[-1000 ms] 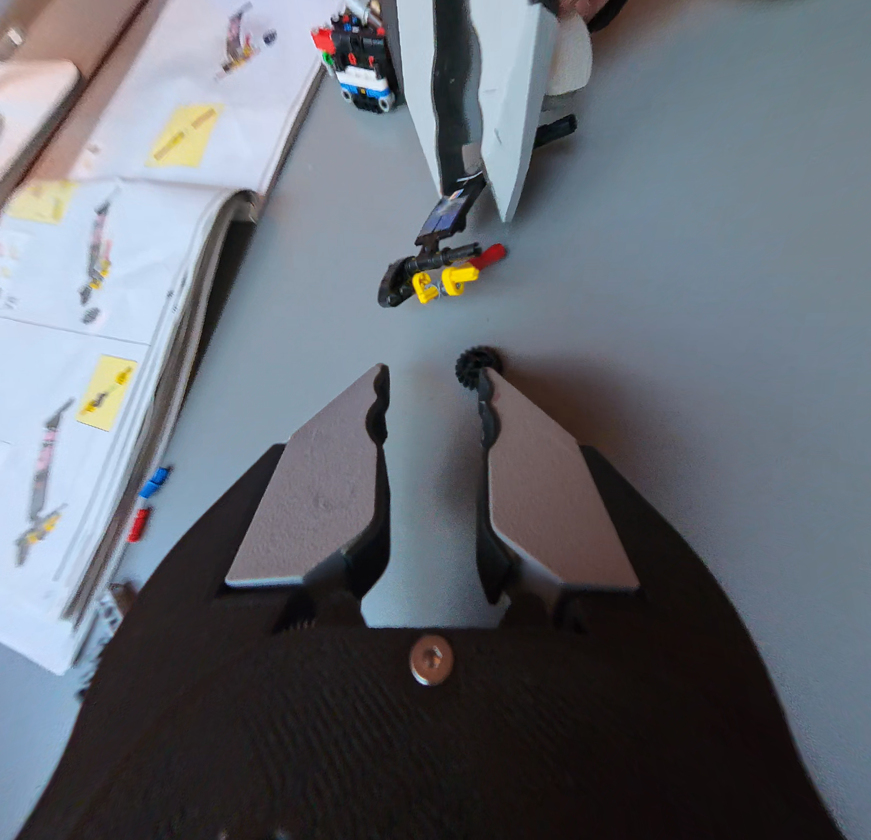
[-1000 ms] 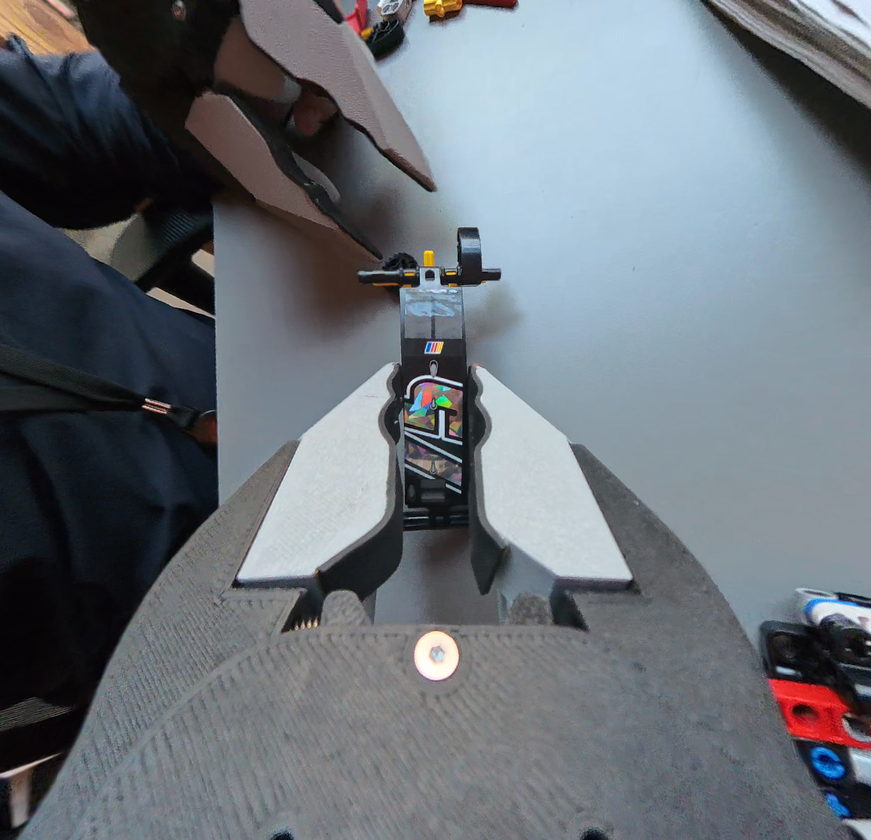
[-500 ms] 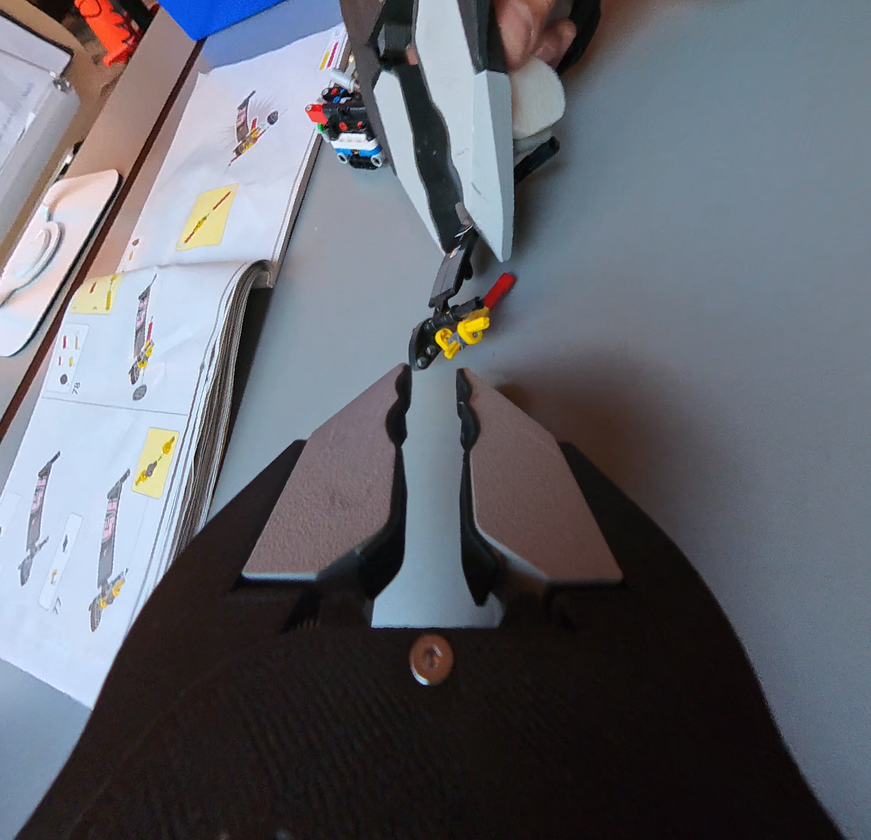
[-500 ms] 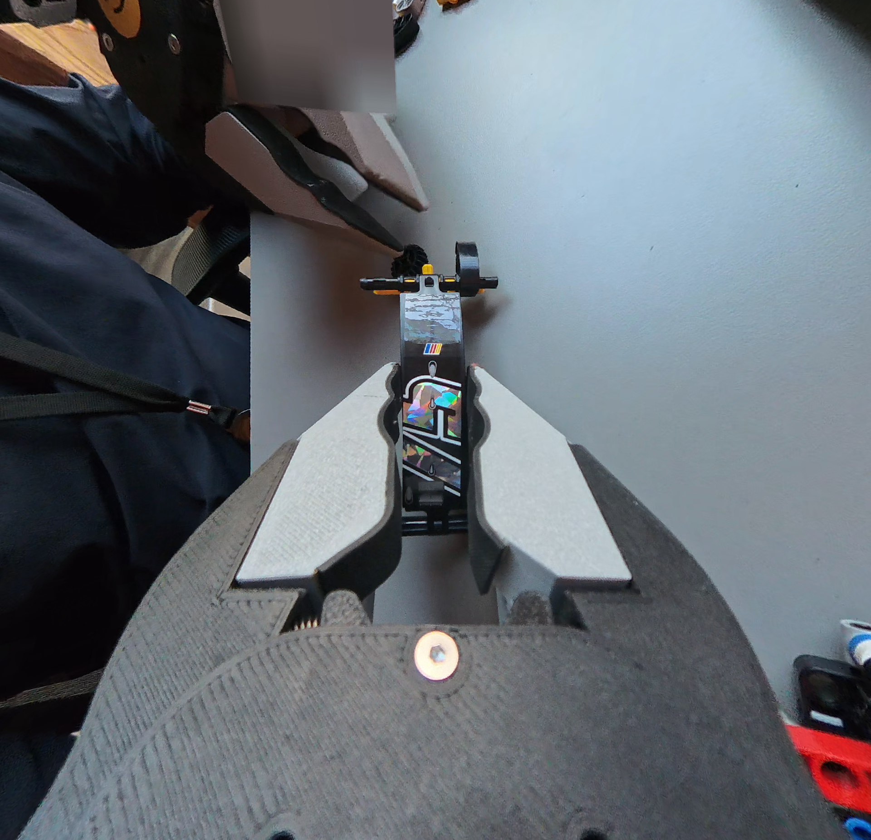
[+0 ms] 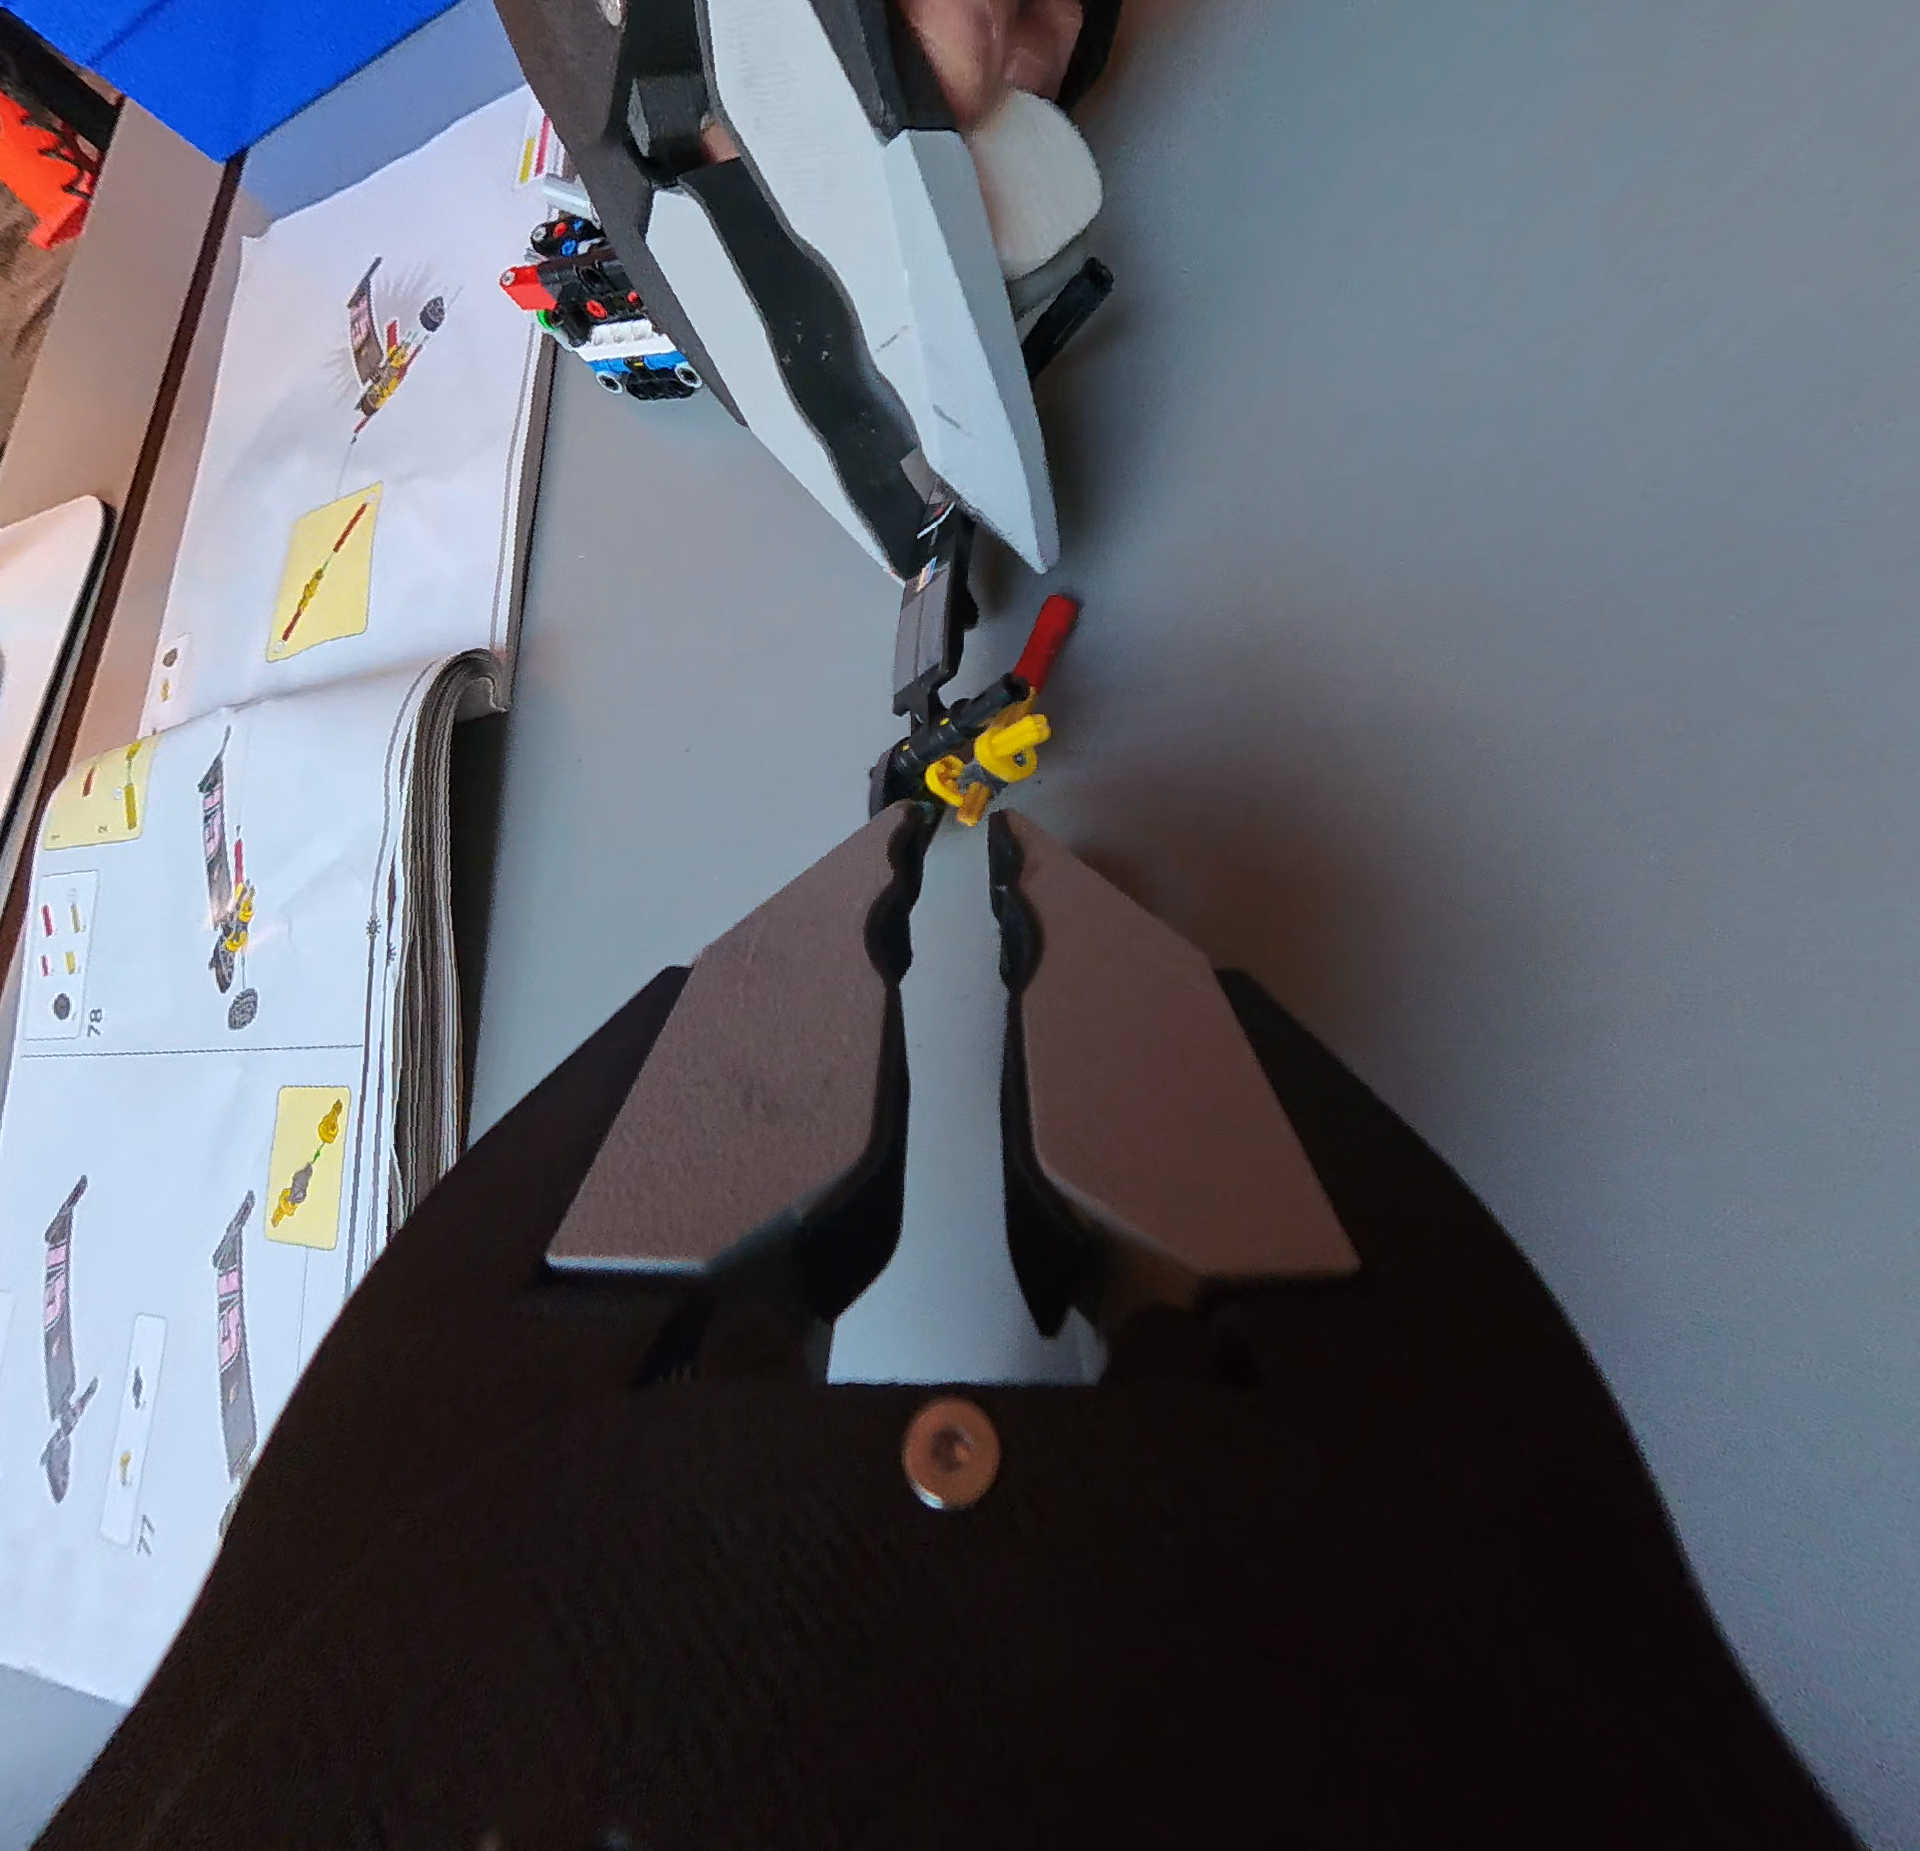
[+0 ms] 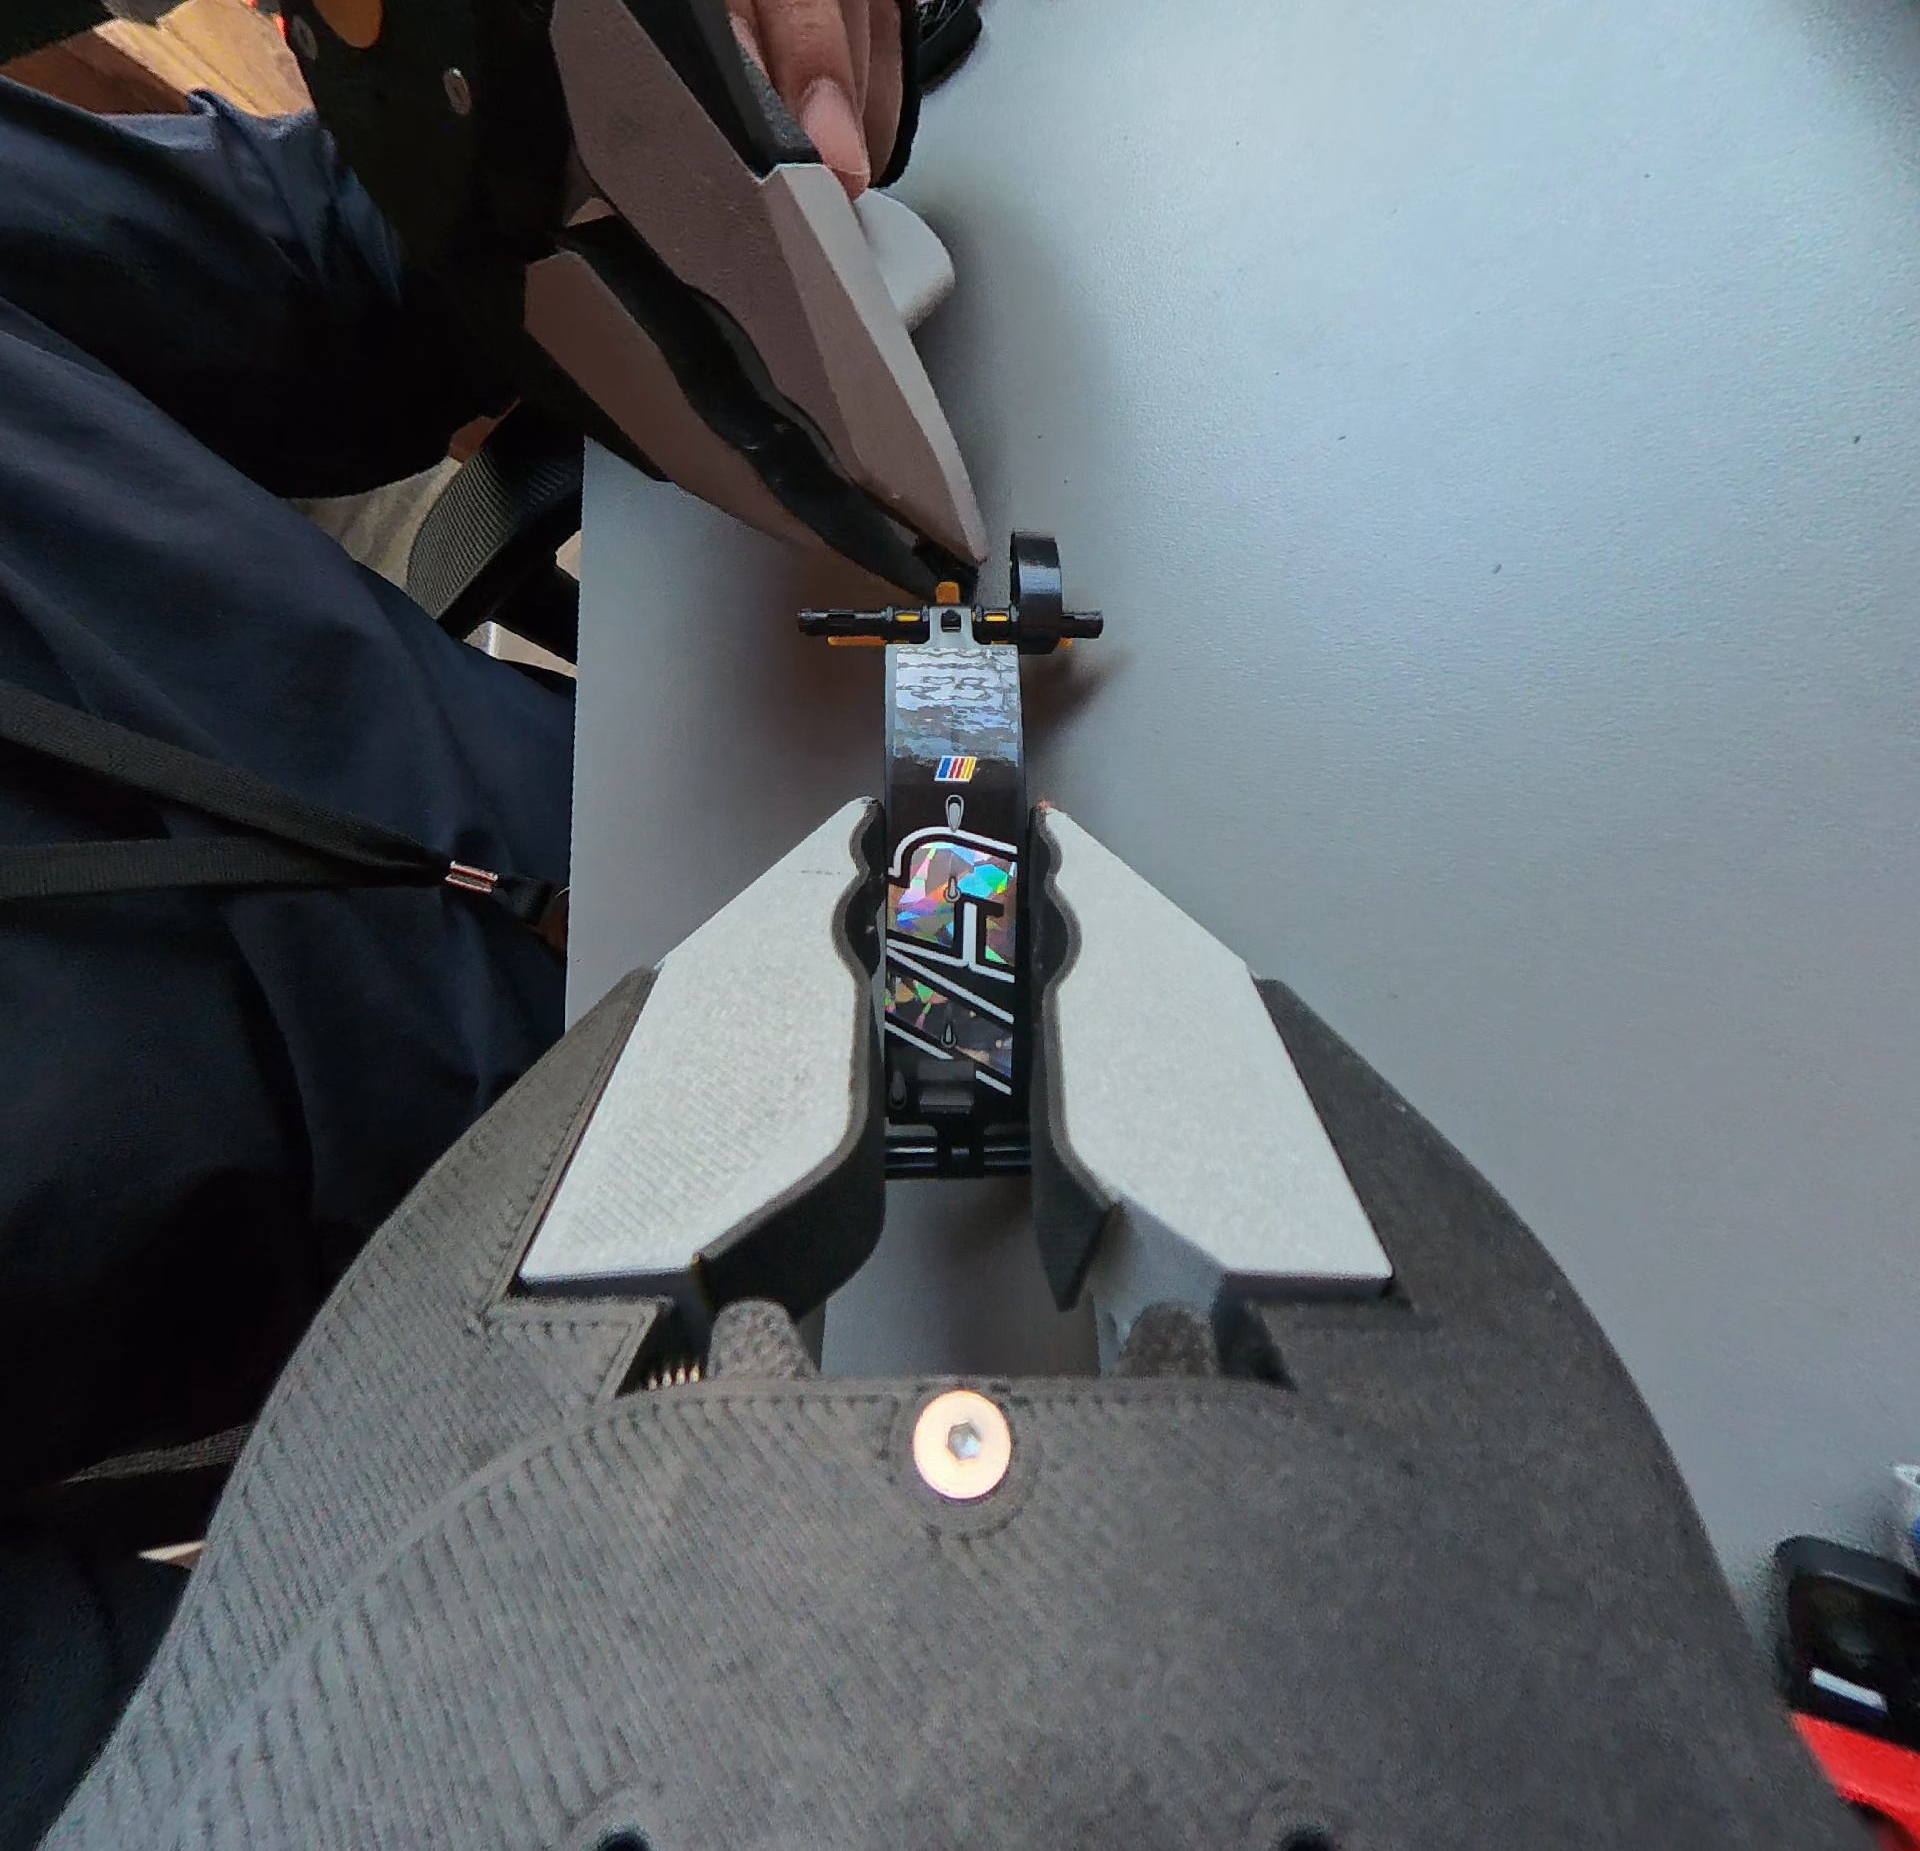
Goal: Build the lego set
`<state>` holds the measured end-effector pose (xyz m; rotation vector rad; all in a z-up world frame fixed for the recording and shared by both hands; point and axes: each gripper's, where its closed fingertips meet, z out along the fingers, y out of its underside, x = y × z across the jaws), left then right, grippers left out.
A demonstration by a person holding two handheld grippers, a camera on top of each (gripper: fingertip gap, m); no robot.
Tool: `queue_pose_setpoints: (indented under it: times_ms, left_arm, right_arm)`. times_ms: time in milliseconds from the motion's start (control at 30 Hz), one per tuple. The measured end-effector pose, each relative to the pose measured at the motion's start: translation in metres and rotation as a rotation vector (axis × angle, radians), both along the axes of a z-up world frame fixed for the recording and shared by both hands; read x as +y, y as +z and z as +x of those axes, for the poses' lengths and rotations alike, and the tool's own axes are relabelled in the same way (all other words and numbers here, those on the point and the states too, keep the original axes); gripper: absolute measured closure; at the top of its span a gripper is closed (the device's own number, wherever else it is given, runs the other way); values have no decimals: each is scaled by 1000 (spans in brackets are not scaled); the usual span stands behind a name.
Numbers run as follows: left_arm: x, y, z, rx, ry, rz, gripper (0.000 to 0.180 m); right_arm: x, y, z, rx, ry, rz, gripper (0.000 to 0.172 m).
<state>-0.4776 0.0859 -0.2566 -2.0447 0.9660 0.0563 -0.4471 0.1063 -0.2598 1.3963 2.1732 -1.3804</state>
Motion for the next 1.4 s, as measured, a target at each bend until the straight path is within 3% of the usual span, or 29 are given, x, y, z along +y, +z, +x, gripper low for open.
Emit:
queue_pose_setpoints:
  times_ms: [400,1033,1167,1200,1267,1400]
  left_arm:
    - [-3,-3,8,25,-76,-15,174]
    - [0,-8,7,97,-83,-25,179]
    - [1,-1,6,-31,-27,-85,180]
    - [2,0,5,-83,-1,-116,180]
    - [2,3,3,-212,51,-187,180]
    - [-1,14,6,-510,110,-336,180]
  right_arm:
    - [-2,-2,2,0,20,-8,147]
    - [-3,-1,4,4,32,-15,148]
    - [6,2,3,60,6,46,147]
    - [10,3,2,81,-20,89,140]
    - [18,6,1,138,-57,197,126]
    - [21,23,-1,346,-135,445,130]
